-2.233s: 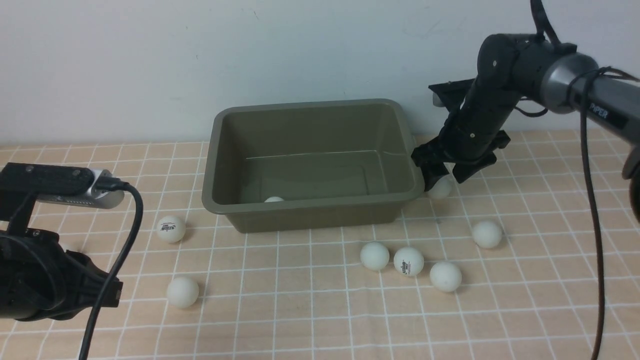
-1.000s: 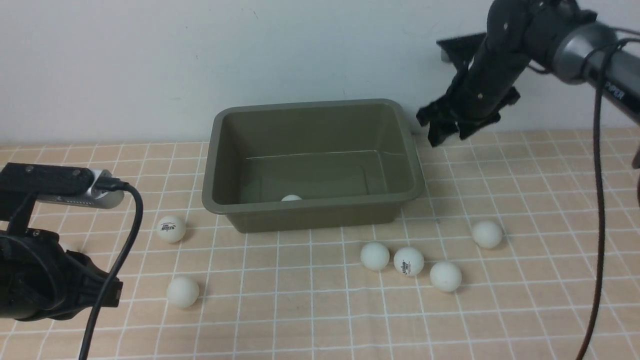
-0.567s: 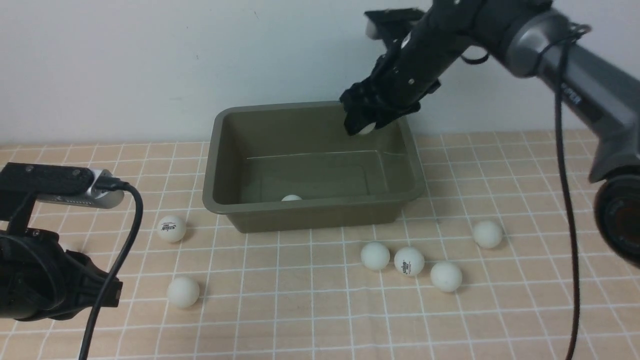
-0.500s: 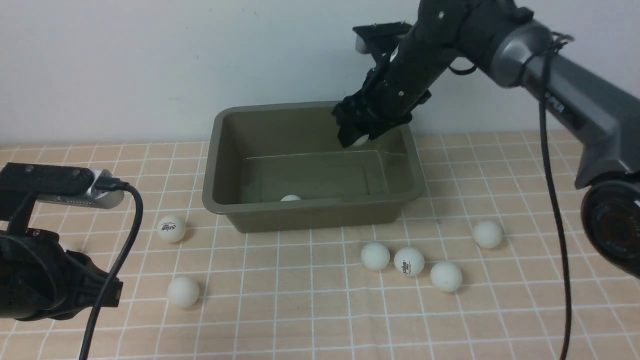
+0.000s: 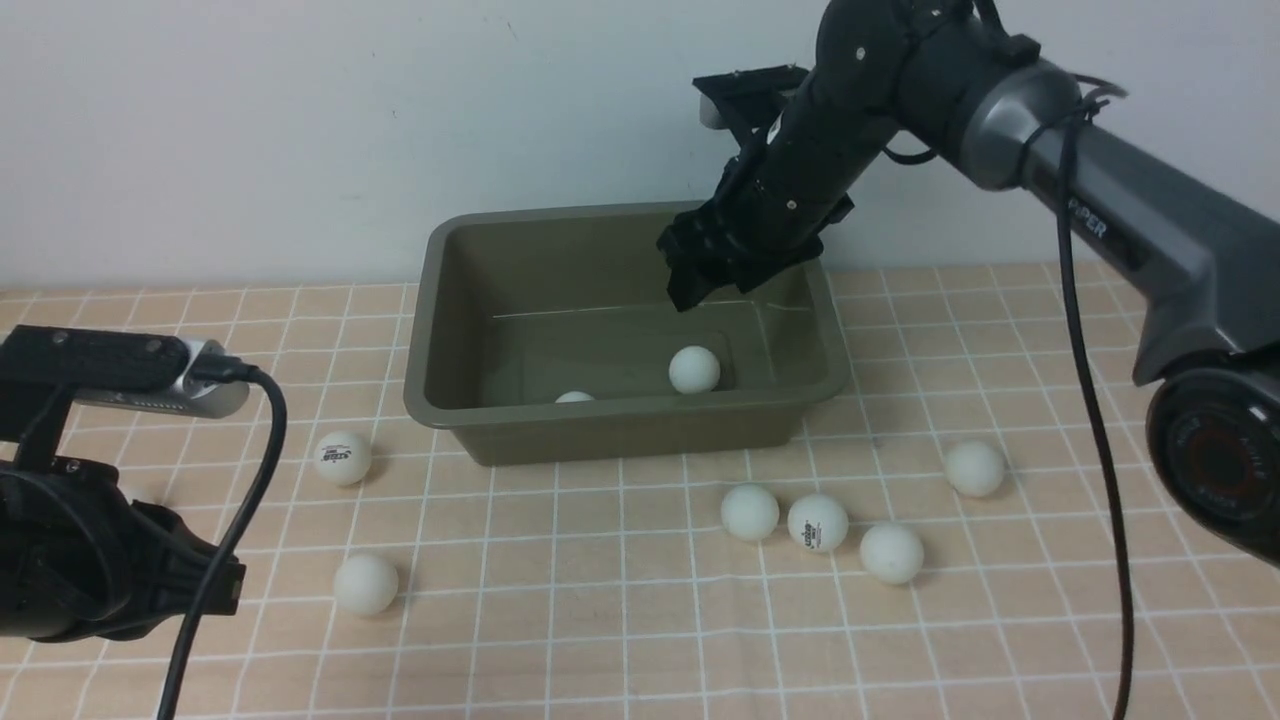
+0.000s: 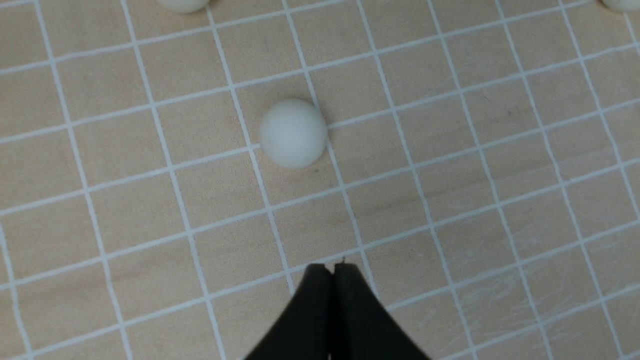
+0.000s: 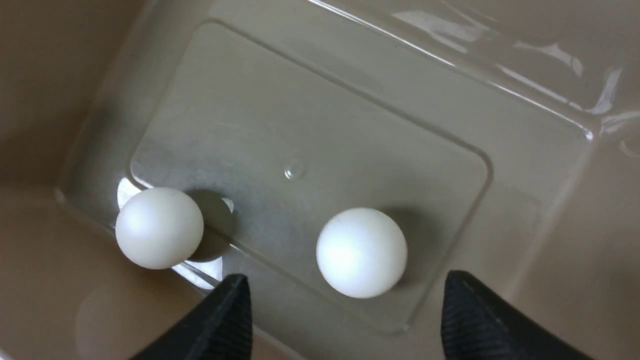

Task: Put the table tennis balls into the box on the light coffee tablecloth.
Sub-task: 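Release the ping pong ball into the bin and lift the gripper away, then reach for and grasp a ping pong ball on the table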

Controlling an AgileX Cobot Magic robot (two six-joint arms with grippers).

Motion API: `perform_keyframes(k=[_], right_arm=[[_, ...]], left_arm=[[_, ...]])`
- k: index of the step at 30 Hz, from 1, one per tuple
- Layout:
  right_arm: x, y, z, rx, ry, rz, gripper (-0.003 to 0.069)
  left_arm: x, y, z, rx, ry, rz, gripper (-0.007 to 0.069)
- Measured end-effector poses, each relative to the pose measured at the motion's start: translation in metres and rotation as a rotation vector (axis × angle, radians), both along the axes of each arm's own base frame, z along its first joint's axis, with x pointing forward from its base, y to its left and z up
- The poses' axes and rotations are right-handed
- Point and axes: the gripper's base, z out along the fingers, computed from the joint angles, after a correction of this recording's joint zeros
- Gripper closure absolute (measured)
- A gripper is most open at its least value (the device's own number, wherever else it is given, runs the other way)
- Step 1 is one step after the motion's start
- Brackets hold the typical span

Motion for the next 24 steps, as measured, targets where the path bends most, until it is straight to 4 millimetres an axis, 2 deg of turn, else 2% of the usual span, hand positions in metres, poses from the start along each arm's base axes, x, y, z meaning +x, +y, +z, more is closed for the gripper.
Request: perform_keyframes(k=[3, 6, 8, 12, 13, 14, 16, 19, 21, 22, 24], right_arm=[[-0.002, -0.006, 0.015, -0.023, -0.041, -0.007, 0.0193], [-0.006, -0.021, 0.048, -0.046, -0.114, -0.047, 0.0193], [-0.012, -0.038, 0.078, -0.061, -0.178, -0.093, 0.0193], [-0.043, -0.084, 0.147, -0.053, -0.292, -0.180, 0.0193], [-0.044, -0.086, 0.147, -0.056, -0.289, -0.183, 0.0193], [-0.057, -0.101, 0.162, -0.056, -0.306, -0.209, 0.0193], [-0.075, -0.119, 0.171, -0.065, -0.298, -0.237, 0.0193], [-0.096, -0.134, 0.161, -0.093, -0.235, -0.257, 0.0193], [-0.100, -0.137, 0.153, -0.105, -0.202, -0.258, 0.0193], [-0.106, -0.139, 0.132, -0.131, -0.129, -0.255, 0.0193], [-0.110, -0.140, 0.103, -0.163, -0.038, -0.254, 0.0193]], left_arm=[[0.000, 0.000, 0.000, 0.000, 0.000, 0.000, 0.0692], [0.000, 0.000, 0.000, 0.000, 0.000, 0.000, 0.0692], [0.000, 0.000, 0.000, 0.000, 0.000, 0.000, 0.0692], [0.000, 0.000, 0.000, 0.000, 0.000, 0.000, 0.0692], [0.000, 0.000, 0.000, 0.000, 0.000, 0.000, 0.0692], [0.000, 0.000, 0.000, 0.000, 0.000, 0.000, 0.0692], [0.000, 0.000, 0.000, 0.000, 0.000, 0.000, 0.0692], [0.000, 0.000, 0.000, 0.000, 0.000, 0.000, 0.0692], [0.000, 0.000, 0.000, 0.000, -0.001, 0.000, 0.0692], [0.000, 0.000, 0.000, 0.000, -0.001, 0.000, 0.0692], [0.000, 0.000, 0.000, 0.000, -0.003, 0.001, 0.0692]])
